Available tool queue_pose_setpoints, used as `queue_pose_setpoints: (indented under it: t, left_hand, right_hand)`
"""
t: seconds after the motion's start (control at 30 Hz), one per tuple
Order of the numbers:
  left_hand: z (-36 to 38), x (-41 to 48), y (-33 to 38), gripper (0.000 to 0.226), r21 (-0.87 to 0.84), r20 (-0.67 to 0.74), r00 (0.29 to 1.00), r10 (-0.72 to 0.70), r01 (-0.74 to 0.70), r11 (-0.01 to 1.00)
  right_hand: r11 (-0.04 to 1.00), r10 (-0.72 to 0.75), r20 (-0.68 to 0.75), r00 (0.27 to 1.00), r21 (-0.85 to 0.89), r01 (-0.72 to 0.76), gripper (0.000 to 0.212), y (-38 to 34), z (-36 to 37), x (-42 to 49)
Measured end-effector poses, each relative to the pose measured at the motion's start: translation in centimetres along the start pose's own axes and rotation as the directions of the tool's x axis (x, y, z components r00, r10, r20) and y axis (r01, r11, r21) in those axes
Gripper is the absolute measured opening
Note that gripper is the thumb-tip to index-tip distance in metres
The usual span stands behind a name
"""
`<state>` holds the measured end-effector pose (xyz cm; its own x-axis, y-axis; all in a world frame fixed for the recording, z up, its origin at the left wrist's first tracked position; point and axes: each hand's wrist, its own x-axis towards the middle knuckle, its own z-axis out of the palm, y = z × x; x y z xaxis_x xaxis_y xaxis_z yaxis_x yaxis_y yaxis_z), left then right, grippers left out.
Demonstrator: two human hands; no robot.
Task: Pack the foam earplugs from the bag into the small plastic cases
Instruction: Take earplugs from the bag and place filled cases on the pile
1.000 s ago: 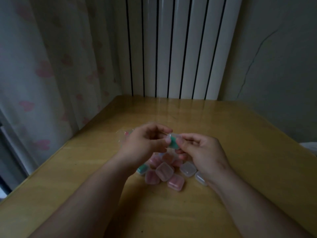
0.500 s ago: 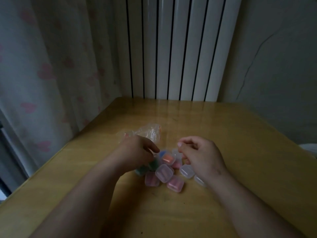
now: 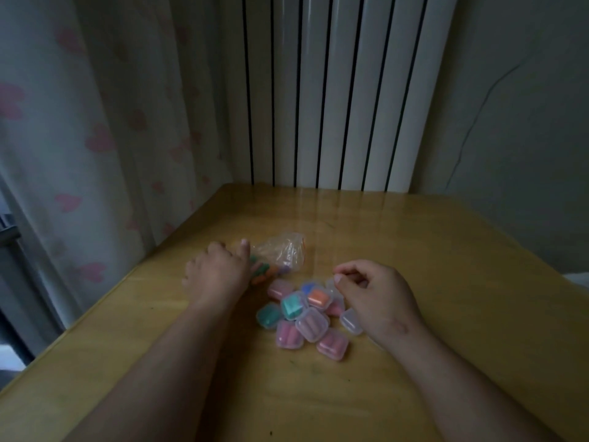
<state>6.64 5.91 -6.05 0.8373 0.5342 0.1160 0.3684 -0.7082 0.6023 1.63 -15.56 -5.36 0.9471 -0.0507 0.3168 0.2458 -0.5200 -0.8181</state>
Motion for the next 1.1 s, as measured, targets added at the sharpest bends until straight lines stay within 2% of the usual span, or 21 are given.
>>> queue_pose_setpoints:
  t: [0.07, 0.13, 0.23, 0.3, 0.37, 0.43, 0.53, 0.6, 0.7, 0.8, 0.87, 0.93, 1.0, 1.1]
  left_hand:
    - [0.5, 0.1, -0.3, 0.069, 0.137, 0.12, 0.992, -0.045, 0.029, 0.99]
    - [1.1, -0.1, -0.4, 0.068, 0.177, 0.149, 0.989, -0.012, -0.015, 0.984]
    - [1.0, -0.6, 0.1, 0.044, 0.011, 0.137, 0.987, 0.078, -0.081, 0.997]
    - [0.7, -1.1, 0.6, 0.027, -0.253, 0.155, 0.981, 0.119, -0.077, 0.964]
    - [0.3, -1.9, 1.0, 0.02, -0.52, 0.178, 0.975, 0.132, -0.021, 0.854]
    - [-0.3, -2.7, 1.4, 0.017, -0.713, 0.257, 0.957, 0.136, 0.093, 0.695]
    - [-1.3, -3.6, 2.2, 0.021, -0.838, 0.4, 0.895, 0.199, 0.269, 0.474]
    - [-1.7, -4.0, 2.6, 0.021, -0.858, 0.432, 0.869, 0.241, 0.314, 0.406]
    - [-1.7, -4.8, 3.0, 0.025, -0.858, 0.452, 0.843, 0.292, 0.322, 0.399]
    - [-1.6, -5.4, 3.3, 0.023, -0.867, 0.433, 0.835, 0.34, 0.282, 0.411]
    - [-1.5, -5.6, 3.6, 0.027, -0.865, 0.423, 0.831, 0.362, 0.251, 0.435]
    - [-1.4, -5.8, 3.7, 0.028, -0.866, 0.417, 0.819, 0.395, 0.225, 0.447]
    - [-1.3, -6.0, 3.7, 0.025, -0.867, 0.412, 0.803, 0.43, 0.201, 0.456]
    - [-1.2, -6.1, 3.7, 0.028, -0.865, 0.411, 0.785, 0.463, 0.176, 0.469]
  right_hand:
    - [1.0, -0.003, 0.004, 1.0, -0.004, 0.003, 0.014, -0.1, 0.0, 0.0]
    - [1.0, -0.004, 0.007, 1.0, -0.015, 0.004, 0.016, -0.1, 0.0, 0.0]
    - [1.0, -0.011, -0.005, 1.0, -0.019, 0.011, 0.018, 0.0, -0.1, 0.0]
    - [1.0, -0.012, -0.017, 1.0, -0.012, 0.012, 0.015, 0.0, -0.3, 0.0]
    - [1.0, -0.011, -0.02, 1.0, -0.009, 0.011, 0.011, -0.1, -0.4, 0.1]
    - [1.0, -0.022, -0.034, 0.999, -0.017, 0.021, 0.011, -0.3, -0.6, 0.1]
    - [0.997, -0.072, -0.074, 0.995, -0.041, 0.069, 0.015, -0.9, -1.3, -0.2]
    - [0.989, -0.133, -0.098, 0.986, -0.076, 0.126, 0.019, -1.4, -1.8, -0.3]
    - [0.939, -0.3, -0.149, 0.942, -0.221, 0.264, 0.023, -2.0, -2.3, -0.4]
    - [0.789, -0.528, -0.147, 0.836, -0.448, 0.42, 0.024, -2.3, -2.8, -0.2]
    - [0.722, -0.587, -0.124, 0.8, -0.526, 0.449, 0.022, -2.7, -3.1, -0.1]
    - [0.697, -0.592, -0.077, 0.803, -0.549, 0.461, 0.021, -3.0, -3.1, 0.0]
    - [0.71, -0.523, 0.017, 0.852, -0.544, 0.447, 0.019, -3.2, -3.2, 0.1]
    - [0.761, -0.373, 0.115, 0.921, -0.531, 0.374, 0.04, -3.4, -3.1, 0.4]
